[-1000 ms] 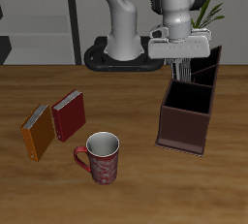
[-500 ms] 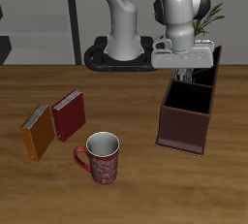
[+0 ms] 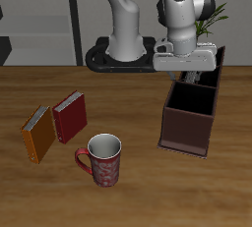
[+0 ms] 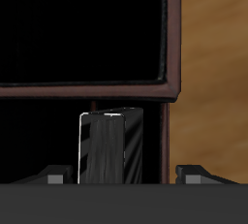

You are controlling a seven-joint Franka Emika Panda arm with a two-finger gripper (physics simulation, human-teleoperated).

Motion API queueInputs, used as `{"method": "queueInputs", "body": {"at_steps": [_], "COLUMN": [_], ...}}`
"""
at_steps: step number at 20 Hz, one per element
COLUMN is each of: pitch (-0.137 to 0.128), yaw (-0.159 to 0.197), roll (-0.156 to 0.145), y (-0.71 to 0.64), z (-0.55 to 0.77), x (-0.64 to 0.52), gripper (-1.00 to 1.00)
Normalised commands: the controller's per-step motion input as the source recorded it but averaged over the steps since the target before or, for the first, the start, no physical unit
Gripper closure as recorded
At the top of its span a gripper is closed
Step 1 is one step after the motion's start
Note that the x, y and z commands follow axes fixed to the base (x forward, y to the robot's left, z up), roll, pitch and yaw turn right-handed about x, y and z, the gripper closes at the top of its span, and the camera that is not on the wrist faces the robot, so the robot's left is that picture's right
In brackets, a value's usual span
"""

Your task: Place the striped book into the left desk caddy's front compartment and place the red book into the left desk caddy's left compartment and place the orange book into the left desk caddy's back compartment

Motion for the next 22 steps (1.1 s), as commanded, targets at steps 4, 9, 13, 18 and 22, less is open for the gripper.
{"method": "queueInputs", "body": {"at_steps": [4, 9, 13, 18, 22], "pitch": [-0.019, -0.016, -0.028, 0.001, -0.032], "yaw": [0.007, 0.010, 0.062, 0.059, 0.050], "roll": [0.004, -0.019, -0.063, -0.058, -0.106], "y": [-0.07, -0.23, -0.43, -0.50, -0.65], "z": [0.10, 0.20, 0.33, 0.30, 0.32], "x": [-0.06, -0.02, 0.04, 0.14, 0.12], "gripper": [-1.00, -1.00, -1.00, -1.00, -1.00]}}
